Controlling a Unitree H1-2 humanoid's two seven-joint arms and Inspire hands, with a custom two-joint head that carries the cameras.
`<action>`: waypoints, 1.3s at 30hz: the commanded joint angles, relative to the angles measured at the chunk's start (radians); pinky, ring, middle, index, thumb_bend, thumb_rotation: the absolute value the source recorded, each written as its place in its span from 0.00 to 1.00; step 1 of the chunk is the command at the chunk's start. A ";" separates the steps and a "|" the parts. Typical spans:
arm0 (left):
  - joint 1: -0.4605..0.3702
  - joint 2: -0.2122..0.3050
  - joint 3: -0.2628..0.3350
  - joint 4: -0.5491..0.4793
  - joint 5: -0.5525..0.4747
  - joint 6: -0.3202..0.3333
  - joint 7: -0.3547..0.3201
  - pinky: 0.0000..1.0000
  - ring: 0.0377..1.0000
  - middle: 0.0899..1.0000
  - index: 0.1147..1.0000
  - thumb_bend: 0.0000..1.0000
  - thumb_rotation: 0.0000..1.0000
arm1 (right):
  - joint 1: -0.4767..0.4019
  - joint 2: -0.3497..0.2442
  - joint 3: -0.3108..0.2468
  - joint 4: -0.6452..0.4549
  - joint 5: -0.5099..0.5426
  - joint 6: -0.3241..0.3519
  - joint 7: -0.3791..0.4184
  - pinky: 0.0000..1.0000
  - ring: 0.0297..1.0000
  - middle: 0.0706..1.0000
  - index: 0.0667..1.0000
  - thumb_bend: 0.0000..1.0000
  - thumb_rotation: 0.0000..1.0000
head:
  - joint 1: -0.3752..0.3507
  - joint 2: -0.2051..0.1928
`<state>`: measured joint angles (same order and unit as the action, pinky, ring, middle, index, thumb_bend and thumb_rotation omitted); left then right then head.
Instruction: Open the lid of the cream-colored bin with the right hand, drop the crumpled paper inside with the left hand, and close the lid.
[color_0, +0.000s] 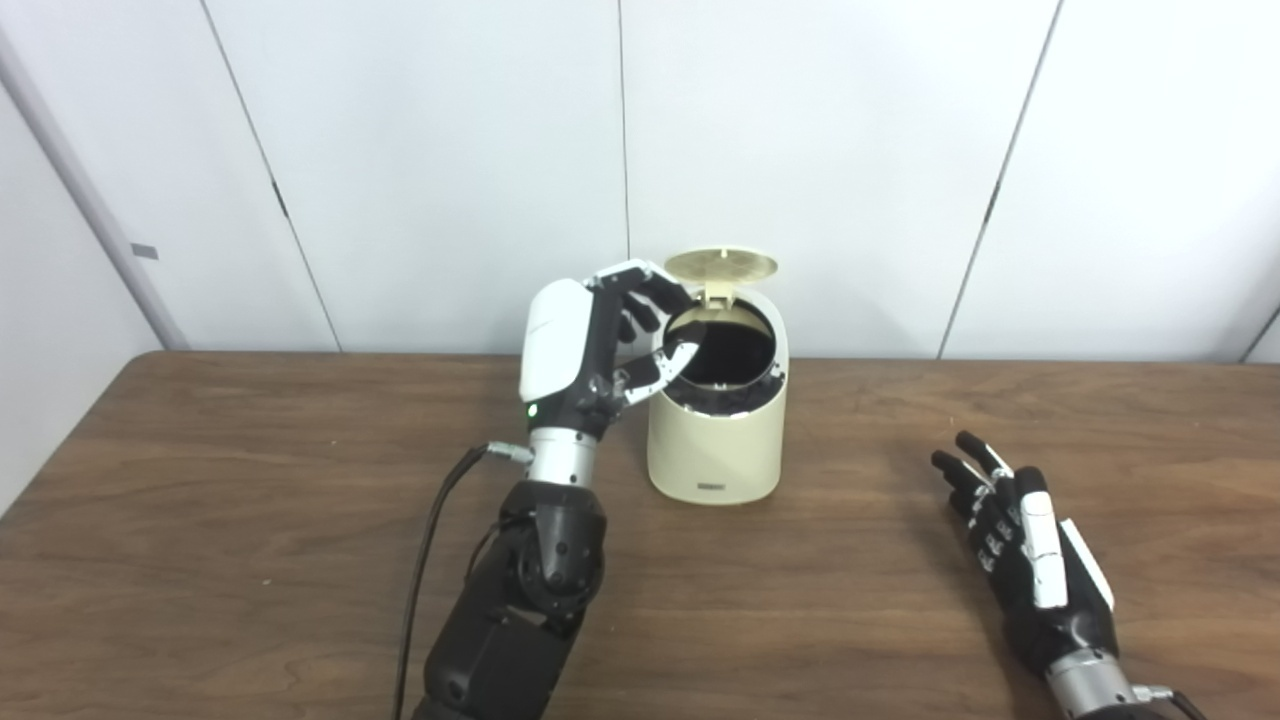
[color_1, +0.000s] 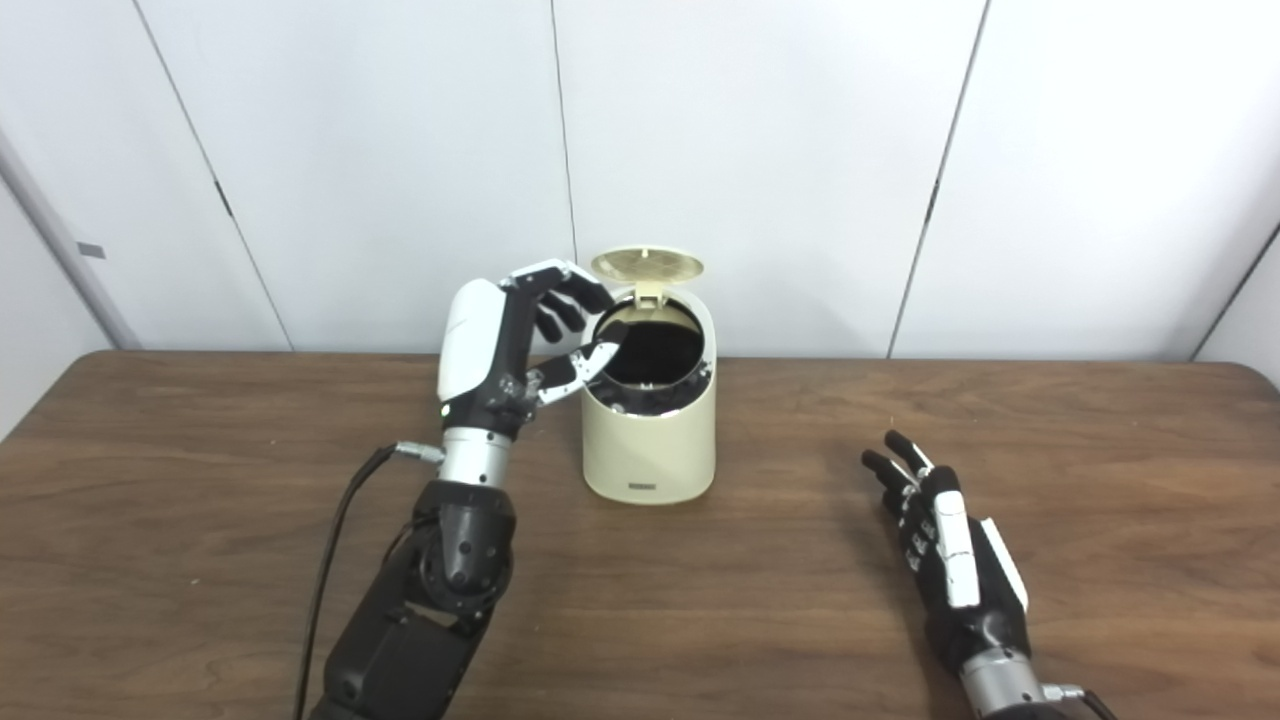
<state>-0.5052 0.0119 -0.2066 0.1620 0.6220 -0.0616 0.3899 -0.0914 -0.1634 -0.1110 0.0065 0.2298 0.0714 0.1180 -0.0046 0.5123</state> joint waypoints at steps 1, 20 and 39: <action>-0.031 0.001 0.011 -0.040 0.003 -0.028 0.010 0.35 0.43 0.47 0.40 0.47 0.00 | 0.014 -0.009 -0.002 0.023 0.005 0.047 0.006 1.00 0.95 0.85 0.91 0.46 1.00 | -0.001 0.001; 0.068 0.031 0.161 -0.150 -0.142 0.027 -0.066 0.33 0.43 0.47 0.40 0.47 0.00 | 0.010 0.009 0.000 0.020 -0.010 -0.003 -0.006 1.00 0.92 0.86 0.88 0.45 1.00 | 0.000 0.003; 0.202 0.061 0.283 -0.247 -0.417 0.125 -0.230 0.61 0.67 0.69 0.65 0.58 0.32 | 0.010 0.027 -0.022 -0.010 0.002 -0.077 -0.011 1.00 0.99 0.97 0.94 0.61 0.99 | -0.008 0.015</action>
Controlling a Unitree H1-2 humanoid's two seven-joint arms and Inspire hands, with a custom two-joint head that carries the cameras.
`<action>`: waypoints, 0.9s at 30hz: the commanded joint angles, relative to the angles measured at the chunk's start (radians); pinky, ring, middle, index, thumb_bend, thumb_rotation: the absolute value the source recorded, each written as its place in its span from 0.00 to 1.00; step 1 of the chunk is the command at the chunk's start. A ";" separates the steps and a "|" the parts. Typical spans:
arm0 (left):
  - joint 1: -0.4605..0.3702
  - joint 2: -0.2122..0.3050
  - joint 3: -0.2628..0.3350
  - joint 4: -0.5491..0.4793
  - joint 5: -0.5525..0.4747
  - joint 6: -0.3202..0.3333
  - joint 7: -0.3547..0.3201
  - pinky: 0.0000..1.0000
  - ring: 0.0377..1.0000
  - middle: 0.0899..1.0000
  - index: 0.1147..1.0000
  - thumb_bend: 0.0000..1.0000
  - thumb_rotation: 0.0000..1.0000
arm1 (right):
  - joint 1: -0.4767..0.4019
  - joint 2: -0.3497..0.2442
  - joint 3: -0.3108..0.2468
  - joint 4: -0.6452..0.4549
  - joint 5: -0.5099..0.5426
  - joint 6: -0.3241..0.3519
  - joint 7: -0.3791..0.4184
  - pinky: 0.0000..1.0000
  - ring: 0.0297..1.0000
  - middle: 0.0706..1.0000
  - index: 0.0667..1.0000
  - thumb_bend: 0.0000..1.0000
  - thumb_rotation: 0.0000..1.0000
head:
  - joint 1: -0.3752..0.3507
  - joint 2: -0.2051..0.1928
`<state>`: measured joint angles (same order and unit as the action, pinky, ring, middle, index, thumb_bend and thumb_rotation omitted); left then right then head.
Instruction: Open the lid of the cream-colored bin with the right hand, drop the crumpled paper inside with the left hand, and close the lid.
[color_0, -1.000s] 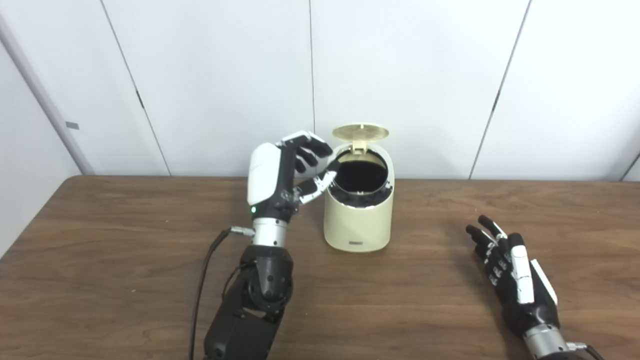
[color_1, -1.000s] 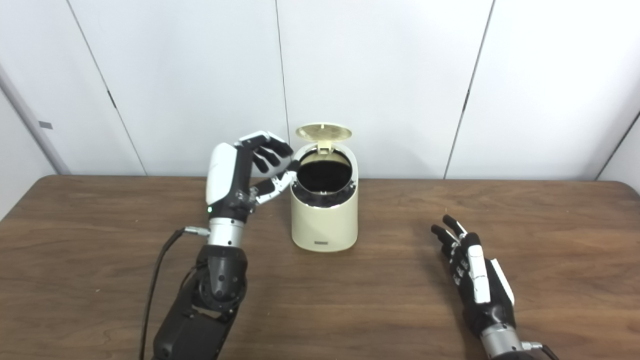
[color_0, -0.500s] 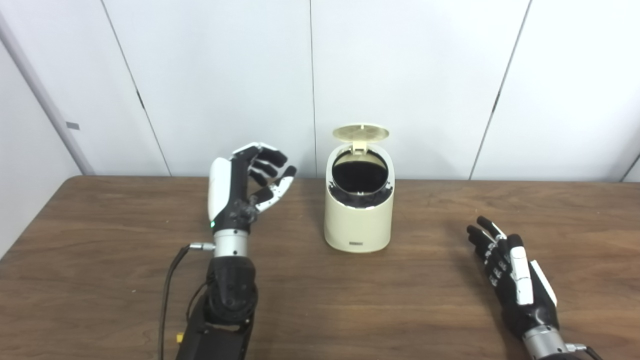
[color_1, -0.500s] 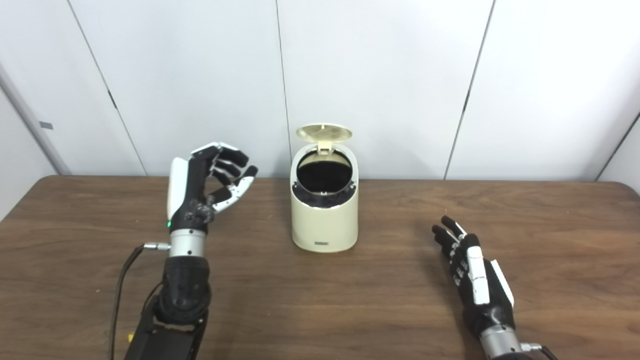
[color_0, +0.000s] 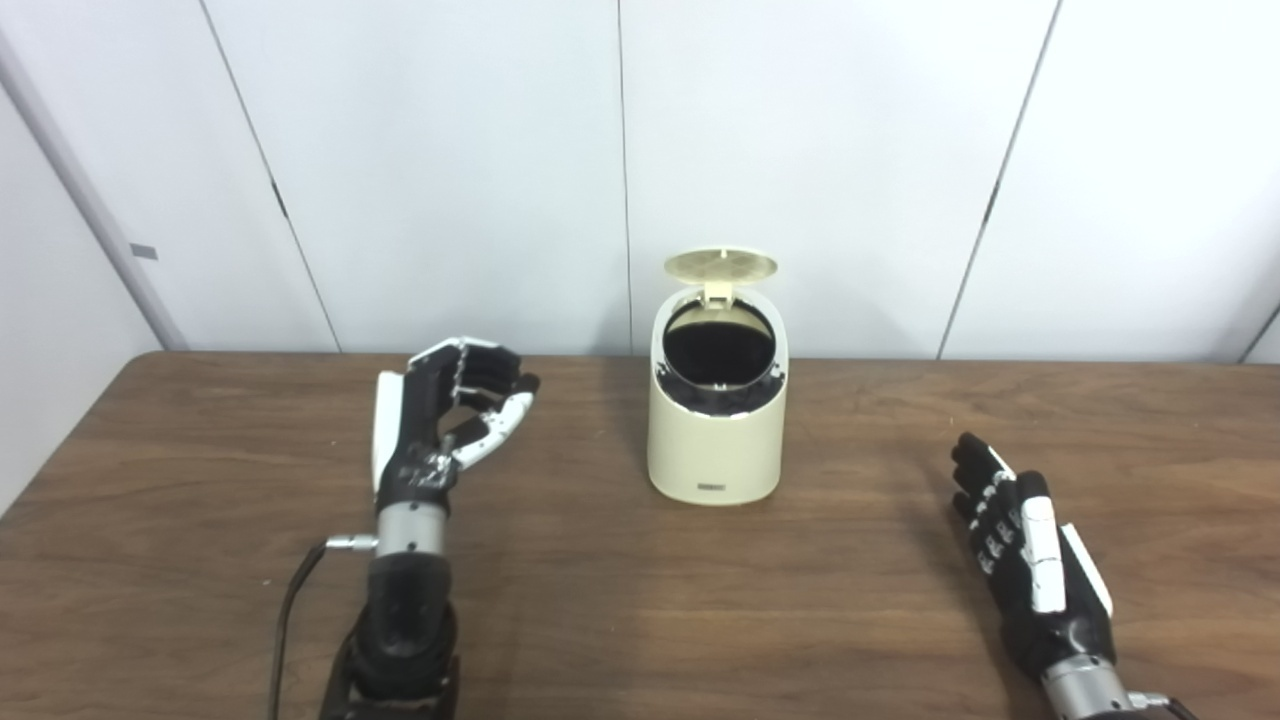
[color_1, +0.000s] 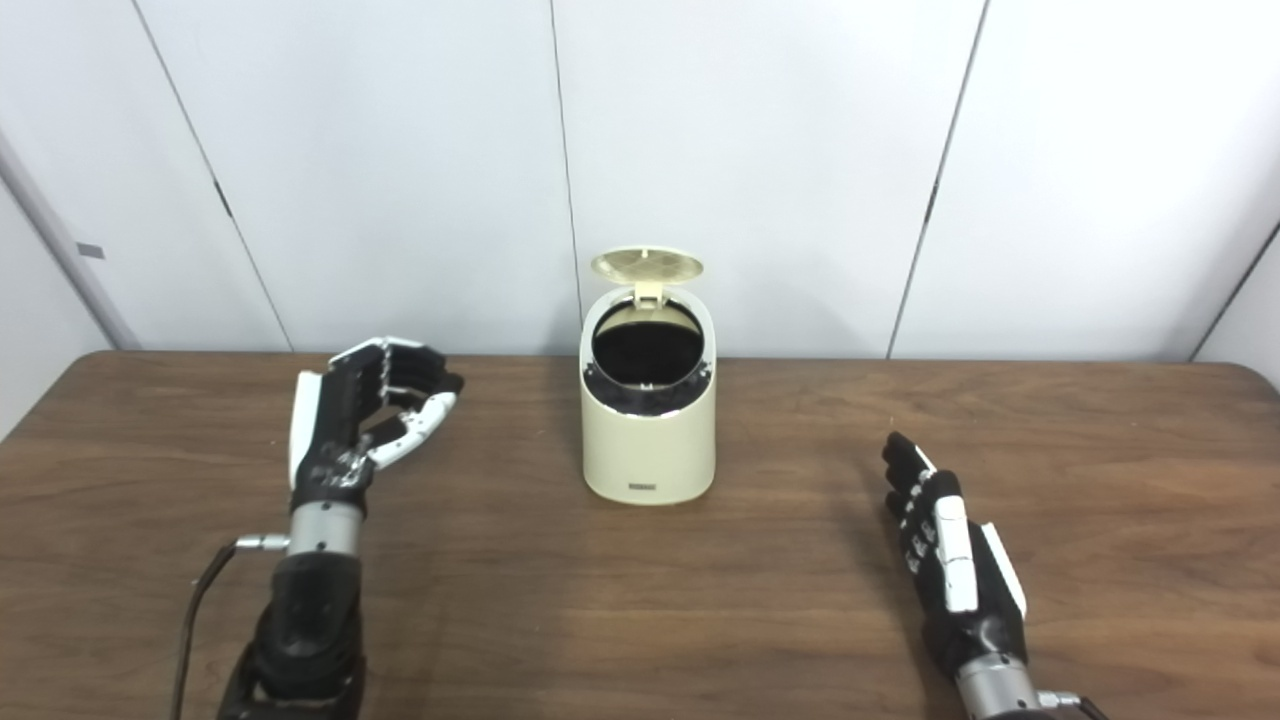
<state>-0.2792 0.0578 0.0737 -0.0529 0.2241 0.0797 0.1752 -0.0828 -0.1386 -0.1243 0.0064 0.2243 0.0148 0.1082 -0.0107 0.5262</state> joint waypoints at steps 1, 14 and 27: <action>-0.015 0.021 0.005 -0.032 -0.035 -0.027 -0.026 0.63 0.69 0.71 0.69 0.58 0.37 | 0.002 0.002 -0.009 -0.013 0.008 -0.021 -0.001 1.00 0.99 0.97 0.94 0.61 0.98 | -0.003 0.003; 0.095 0.084 0.023 -0.044 -0.242 -0.101 -0.181 0.95 0.91 0.94 0.94 0.53 0.68 | -0.007 0.014 -0.030 -0.049 0.007 -0.028 -0.015 1.00 1.00 0.98 0.95 0.54 0.97 | -0.005 0.012; 0.184 0.073 0.068 -0.073 -0.431 -0.063 -0.241 1.00 1.00 1.00 1.00 0.45 0.83 | 0.007 0.018 -0.042 -0.073 0.010 -0.039 -0.025 1.00 1.00 0.99 0.95 0.53 1.00 | -0.031 0.024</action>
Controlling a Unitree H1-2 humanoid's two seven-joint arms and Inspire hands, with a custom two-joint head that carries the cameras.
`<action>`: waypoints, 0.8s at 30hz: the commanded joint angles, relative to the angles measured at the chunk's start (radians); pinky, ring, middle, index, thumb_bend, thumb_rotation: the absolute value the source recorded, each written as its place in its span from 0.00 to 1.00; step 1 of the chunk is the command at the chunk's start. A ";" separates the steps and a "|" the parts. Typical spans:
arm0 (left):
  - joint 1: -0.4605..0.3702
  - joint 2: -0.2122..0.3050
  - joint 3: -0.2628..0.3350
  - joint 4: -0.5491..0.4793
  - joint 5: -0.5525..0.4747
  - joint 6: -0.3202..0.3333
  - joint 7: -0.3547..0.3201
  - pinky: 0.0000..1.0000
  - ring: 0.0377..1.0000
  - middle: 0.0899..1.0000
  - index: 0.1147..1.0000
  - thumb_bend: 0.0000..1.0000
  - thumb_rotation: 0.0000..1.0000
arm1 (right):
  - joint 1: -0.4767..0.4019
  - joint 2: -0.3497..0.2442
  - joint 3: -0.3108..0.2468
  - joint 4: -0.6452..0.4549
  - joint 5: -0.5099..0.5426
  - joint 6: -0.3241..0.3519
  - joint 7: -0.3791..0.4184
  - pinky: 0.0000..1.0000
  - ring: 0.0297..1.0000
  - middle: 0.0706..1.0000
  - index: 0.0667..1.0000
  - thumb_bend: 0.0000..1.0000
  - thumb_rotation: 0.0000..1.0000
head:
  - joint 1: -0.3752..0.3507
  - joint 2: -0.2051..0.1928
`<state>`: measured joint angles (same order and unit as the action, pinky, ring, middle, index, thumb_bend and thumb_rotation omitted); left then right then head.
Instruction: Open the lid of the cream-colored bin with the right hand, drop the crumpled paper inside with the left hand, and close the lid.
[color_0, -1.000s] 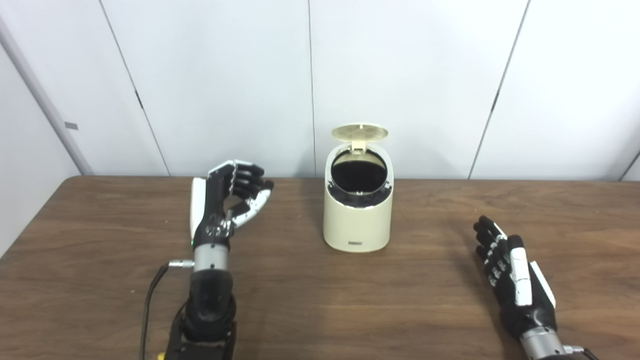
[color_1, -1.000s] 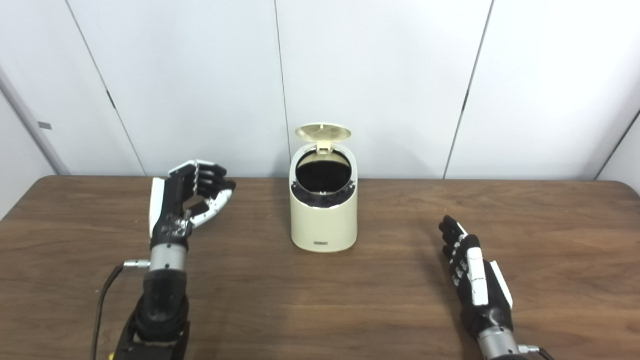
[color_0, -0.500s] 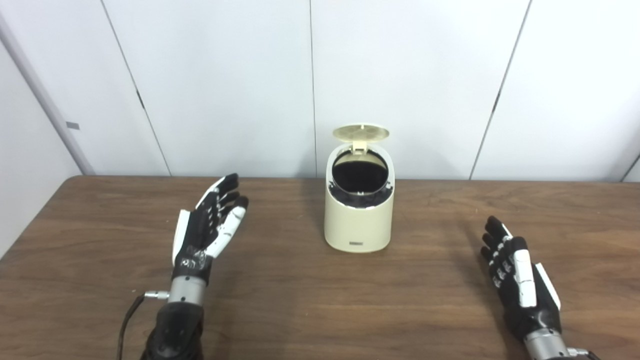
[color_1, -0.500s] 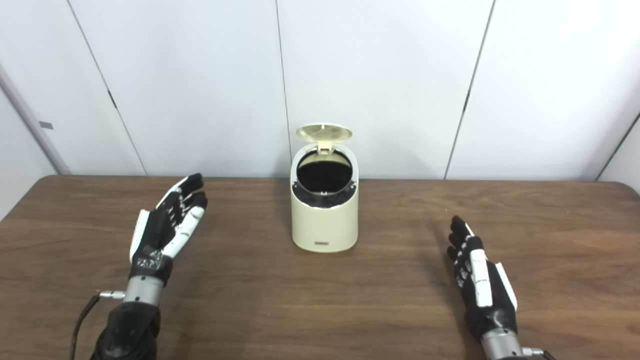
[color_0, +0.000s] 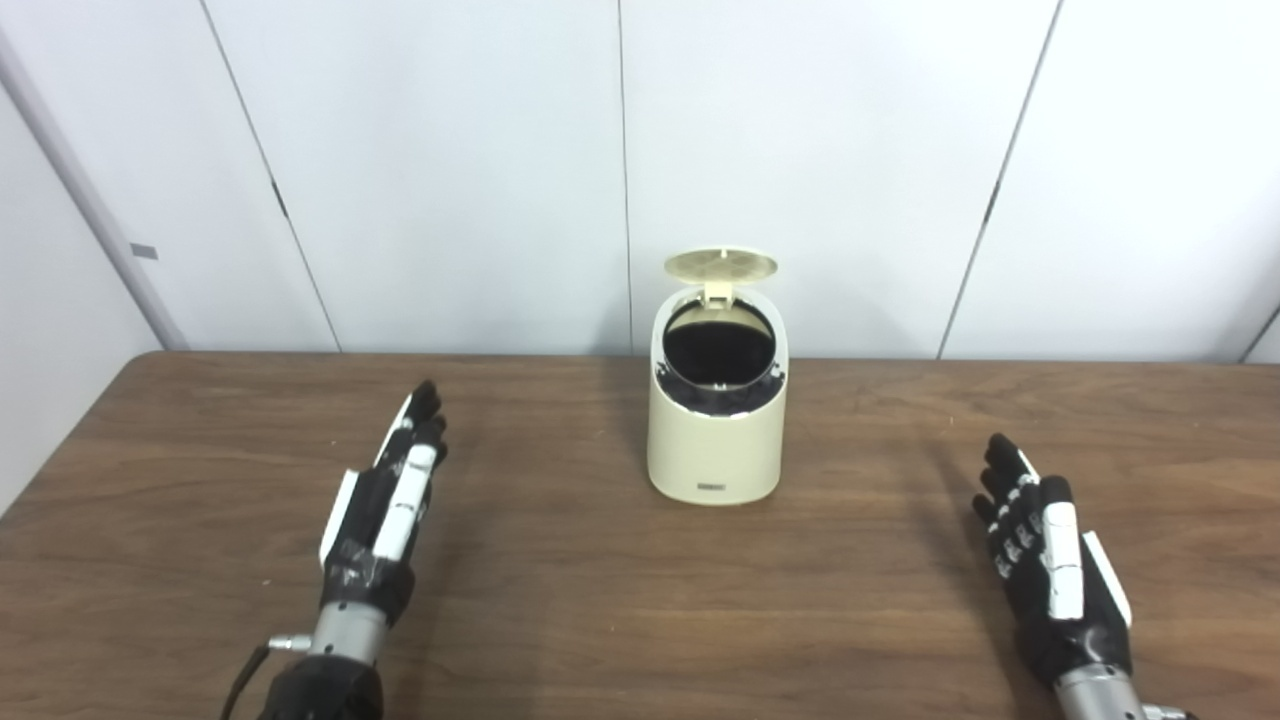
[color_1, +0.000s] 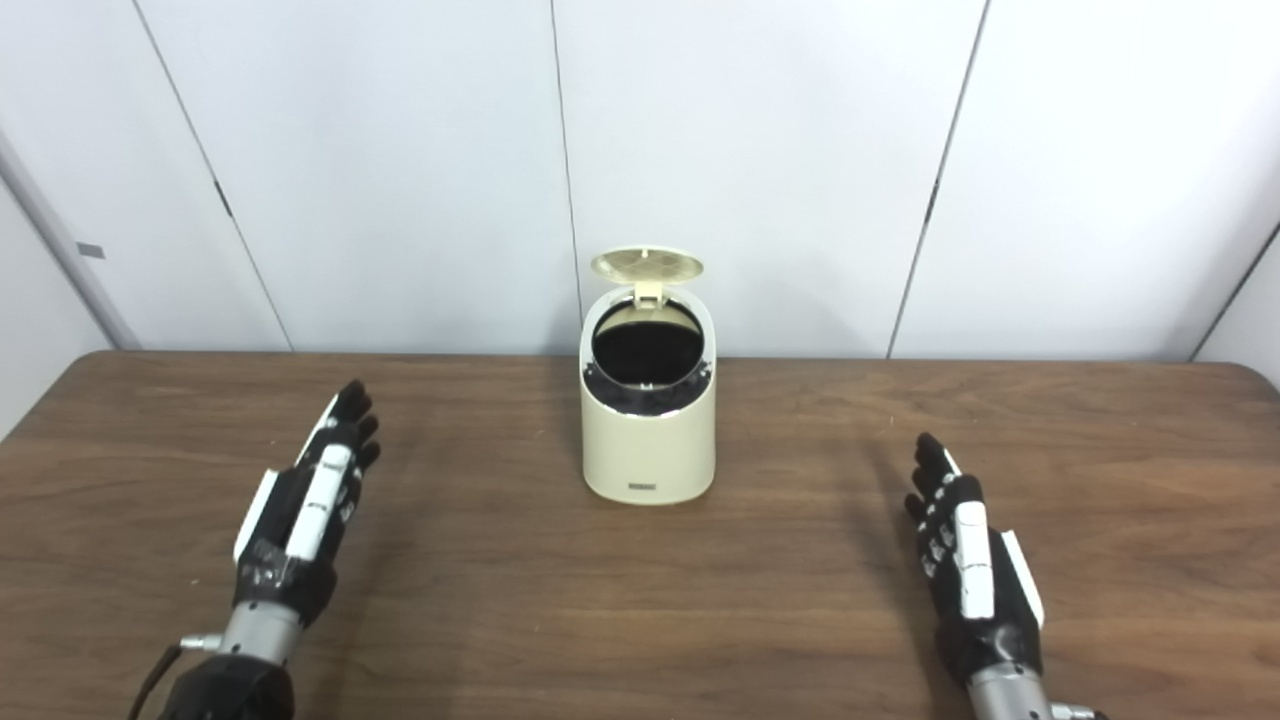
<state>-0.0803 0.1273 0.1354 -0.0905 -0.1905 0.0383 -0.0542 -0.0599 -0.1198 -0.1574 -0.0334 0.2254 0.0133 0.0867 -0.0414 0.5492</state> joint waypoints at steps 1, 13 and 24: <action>-0.009 0.004 0.007 -0.029 -0.019 -0.033 -0.015 1.00 1.00 1.00 1.00 0.45 0.85 | -0.016 -0.001 -0.011 -0.031 0.009 -0.039 -0.004 1.00 1.00 0.99 0.95 0.53 1.00 | -0.002 0.005; 0.049 0.003 0.003 0.041 0.018 -0.133 -0.012 1.00 1.00 1.00 1.00 0.46 0.94 | -0.001 0.002 -0.014 -0.037 0.009 -0.042 -0.012 1.00 1.00 1.00 0.96 0.51 1.00 | -0.022 0.015; 0.078 -0.007 0.007 0.052 -0.004 -0.133 -0.024 1.00 1.00 1.00 1.00 0.42 0.98 | 0.006 -0.002 -0.023 -0.035 0.016 -0.053 -0.005 1.00 1.00 1.00 0.95 0.54 1.00 | -0.037 0.022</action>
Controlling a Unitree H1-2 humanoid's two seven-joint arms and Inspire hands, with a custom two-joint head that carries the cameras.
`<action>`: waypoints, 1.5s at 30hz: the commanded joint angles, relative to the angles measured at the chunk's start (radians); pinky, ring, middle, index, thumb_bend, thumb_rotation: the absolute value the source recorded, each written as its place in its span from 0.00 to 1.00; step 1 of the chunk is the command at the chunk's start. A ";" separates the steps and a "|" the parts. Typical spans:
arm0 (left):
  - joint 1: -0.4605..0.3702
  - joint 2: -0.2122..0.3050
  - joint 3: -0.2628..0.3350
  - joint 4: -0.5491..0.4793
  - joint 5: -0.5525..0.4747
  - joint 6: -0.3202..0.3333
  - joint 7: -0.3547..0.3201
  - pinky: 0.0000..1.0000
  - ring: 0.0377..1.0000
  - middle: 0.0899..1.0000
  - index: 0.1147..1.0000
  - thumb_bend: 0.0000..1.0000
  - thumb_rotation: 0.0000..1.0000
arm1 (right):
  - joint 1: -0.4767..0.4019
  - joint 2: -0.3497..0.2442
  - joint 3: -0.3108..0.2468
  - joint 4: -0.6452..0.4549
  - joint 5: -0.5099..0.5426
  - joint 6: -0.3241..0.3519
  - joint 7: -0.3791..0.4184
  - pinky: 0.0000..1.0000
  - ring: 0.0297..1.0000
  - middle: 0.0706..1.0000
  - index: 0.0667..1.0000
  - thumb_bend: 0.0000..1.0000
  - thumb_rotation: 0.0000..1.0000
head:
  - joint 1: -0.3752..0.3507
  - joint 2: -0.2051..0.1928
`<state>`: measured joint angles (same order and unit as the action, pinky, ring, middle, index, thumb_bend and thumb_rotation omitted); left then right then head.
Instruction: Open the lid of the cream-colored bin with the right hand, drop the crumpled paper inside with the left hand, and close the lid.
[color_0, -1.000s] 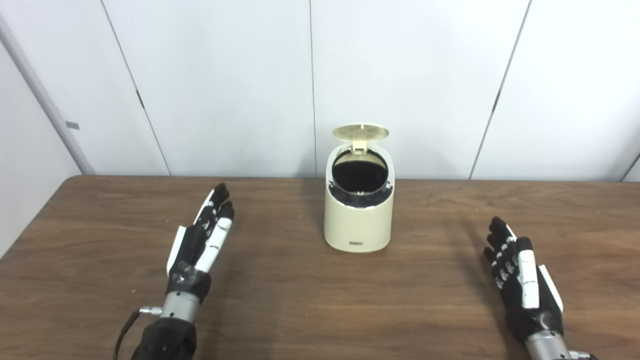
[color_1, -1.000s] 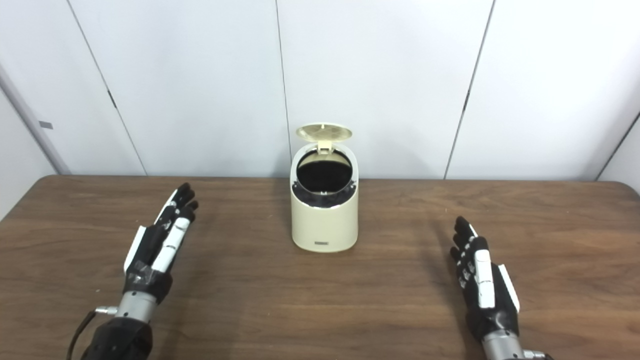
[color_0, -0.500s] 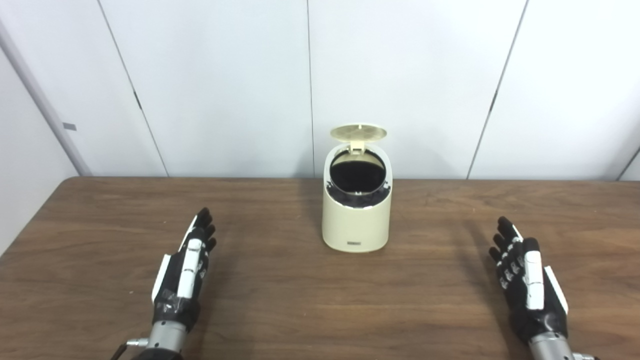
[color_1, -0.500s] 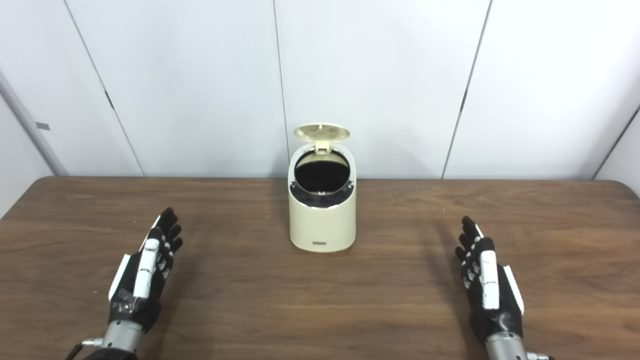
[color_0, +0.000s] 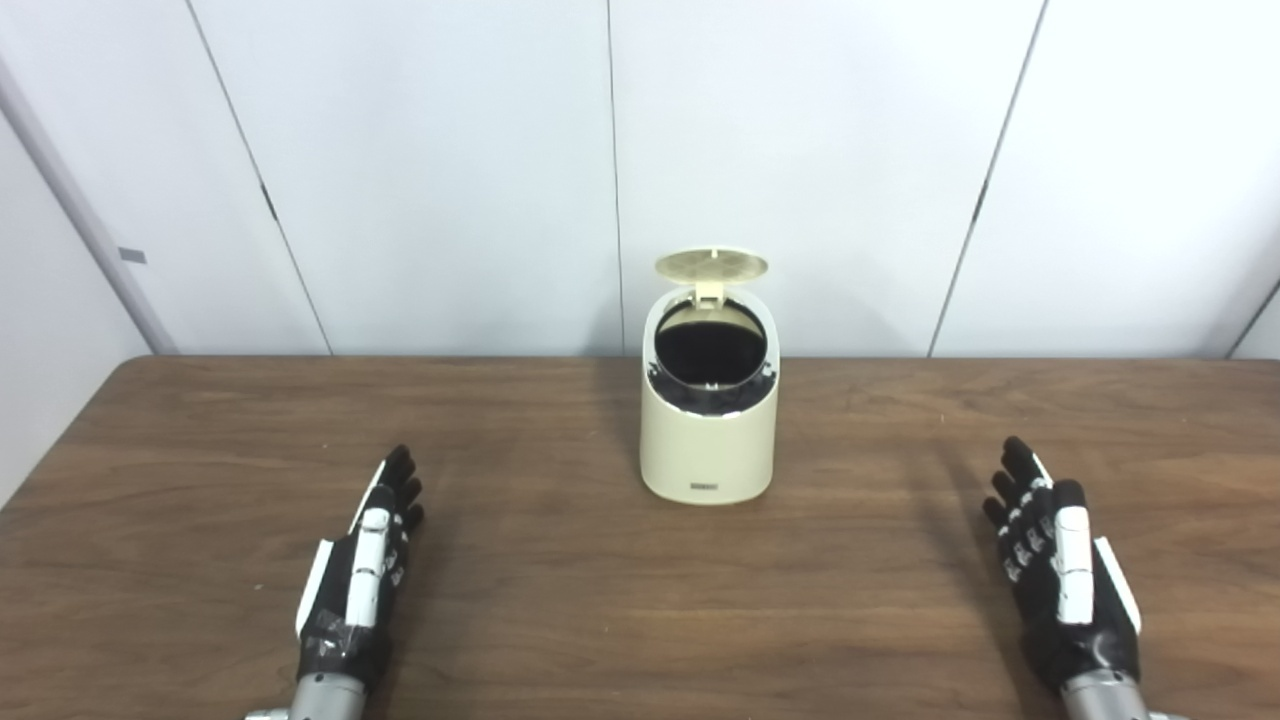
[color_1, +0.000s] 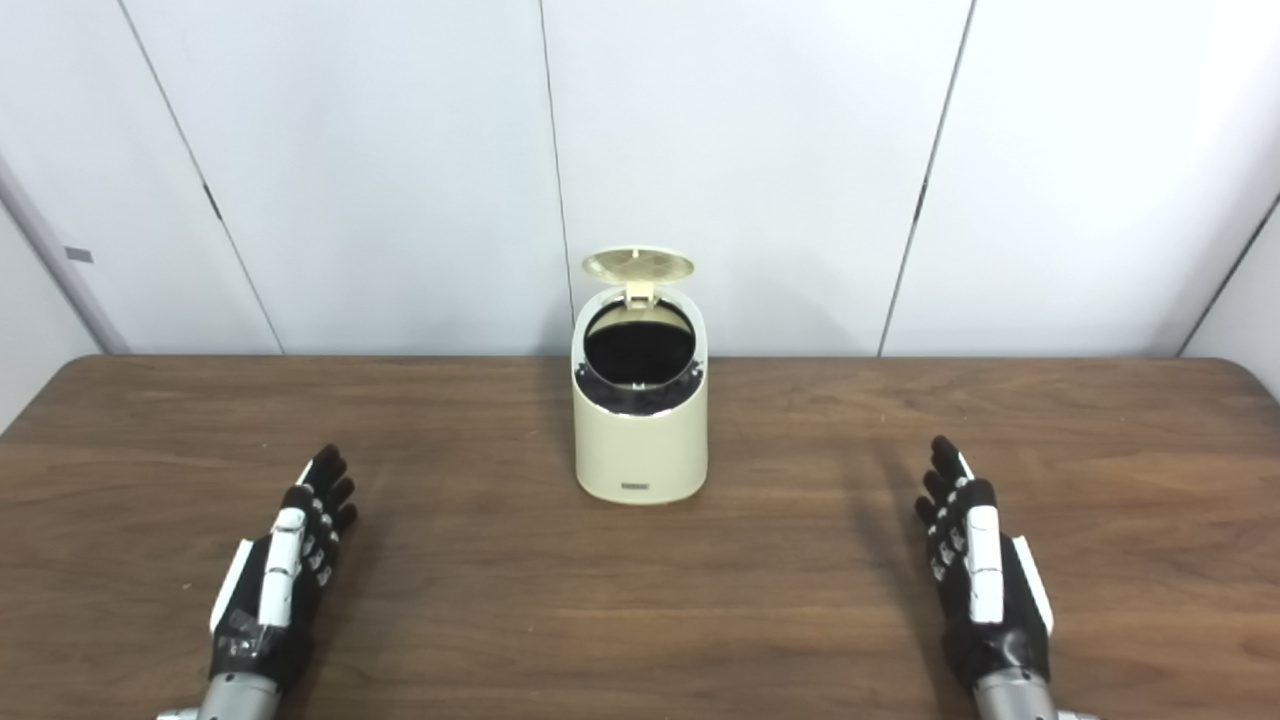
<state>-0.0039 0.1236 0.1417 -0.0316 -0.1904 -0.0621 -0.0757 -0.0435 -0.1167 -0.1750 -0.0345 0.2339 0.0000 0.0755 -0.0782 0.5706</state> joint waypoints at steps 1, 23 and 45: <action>0.003 -0.005 0.001 -0.007 0.001 -0.034 0.001 1.00 1.00 1.00 1.00 0.42 0.98 | -0.010 -0.006 -0.004 -0.034 0.005 -0.041 0.006 1.00 1.00 1.00 0.95 0.54 1.00 | -0.001 0.001; 0.008 -0.020 -0.007 0.017 -0.001 -0.024 -0.003 1.00 1.00 1.00 1.00 0.43 0.96 | -0.112 -0.060 0.056 -0.097 -0.142 0.049 -0.011 0.99 0.97 0.96 0.92 0.57 1.00 | -0.028 -0.059; 0.016 -0.060 -0.014 0.100 0.052 -0.109 0.020 1.00 1.00 1.00 1.00 0.36 1.00 | -0.334 -0.125 0.182 -0.095 -0.379 0.118 0.005 0.95 0.95 0.94 0.89 0.65 1.00 | -0.028 -0.147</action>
<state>-0.0106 0.0933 0.1415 -0.0014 -0.1442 -0.1388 -0.0588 -0.3251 -0.2280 0.0026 -0.0990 -0.1284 0.1193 0.0815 -0.1074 0.4249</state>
